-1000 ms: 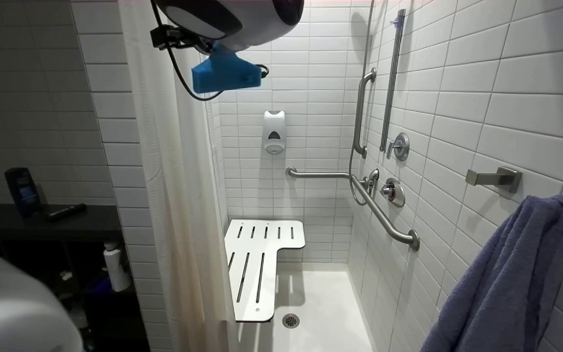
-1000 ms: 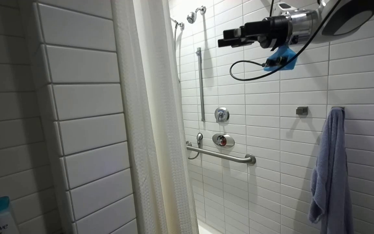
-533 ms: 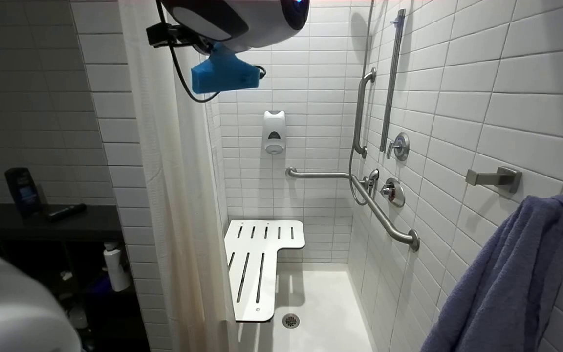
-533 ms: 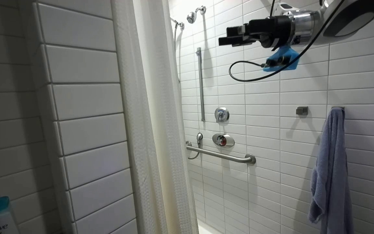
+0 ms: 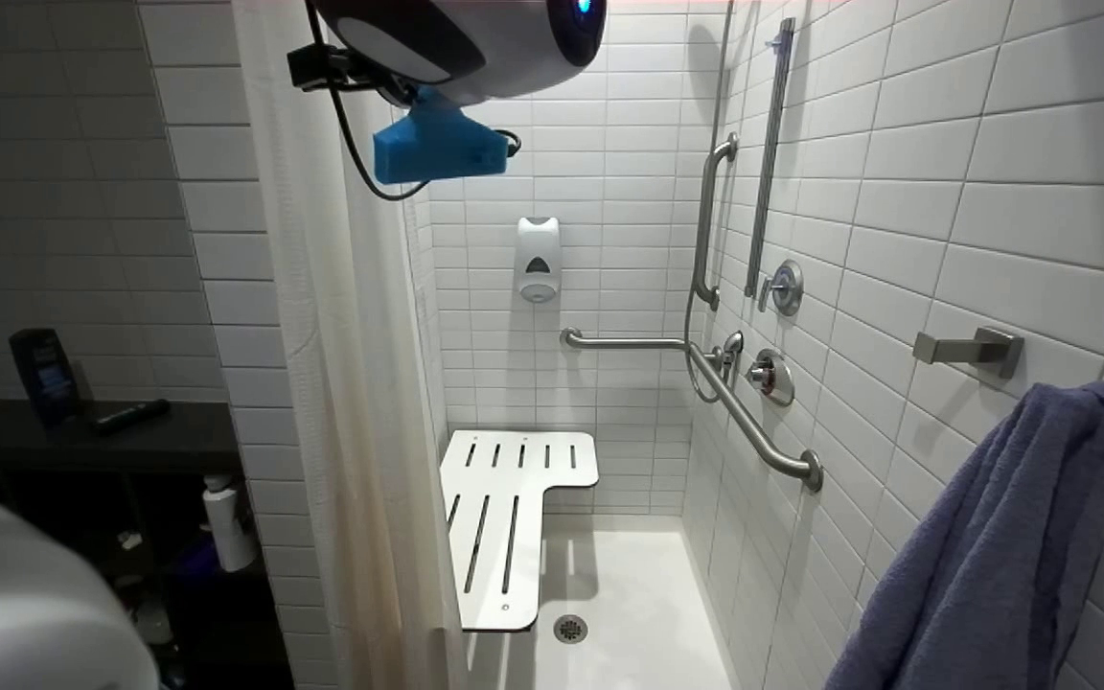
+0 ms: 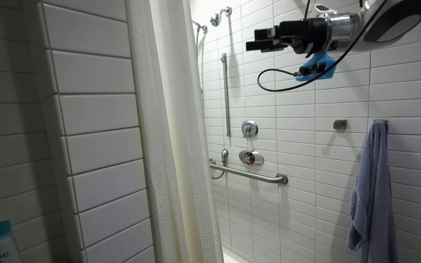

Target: Pull the shower curtain sightly to the right

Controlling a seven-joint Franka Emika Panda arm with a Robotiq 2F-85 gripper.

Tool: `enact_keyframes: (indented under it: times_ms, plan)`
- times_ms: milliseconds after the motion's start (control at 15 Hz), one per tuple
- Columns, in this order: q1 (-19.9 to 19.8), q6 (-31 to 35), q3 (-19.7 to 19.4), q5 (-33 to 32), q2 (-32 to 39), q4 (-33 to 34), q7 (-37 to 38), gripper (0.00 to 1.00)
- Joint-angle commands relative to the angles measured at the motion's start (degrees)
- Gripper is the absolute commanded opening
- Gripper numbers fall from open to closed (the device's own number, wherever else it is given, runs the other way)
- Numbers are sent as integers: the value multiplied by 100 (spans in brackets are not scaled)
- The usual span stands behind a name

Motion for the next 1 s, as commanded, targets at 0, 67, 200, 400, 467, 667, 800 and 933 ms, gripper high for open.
enact_keyframes:
  times_ms: [0, 67, 200, 400, 467, 667, 800, 933]
  plan:
    - [-103, 43, 118, 345, -36, -65, 77, 100]
    - [-109, 38, 128, 411, -38, -77, 103, 100]
    - [-123, -37, 123, 396, -32, -79, 274, 100]
    - [-41, 460, 537, 488, 470, 857, 1031, 100]
    - [-36, 602, 616, 451, 544, 1068, 1258, 100]
    - [28, 669, 591, 389, 390, 990, 1298, 100]
    - [68, 805, 684, 335, 543, 1287, 1497, 100]
    - [70, 809, 679, 332, 626, 1352, 1512, 100]
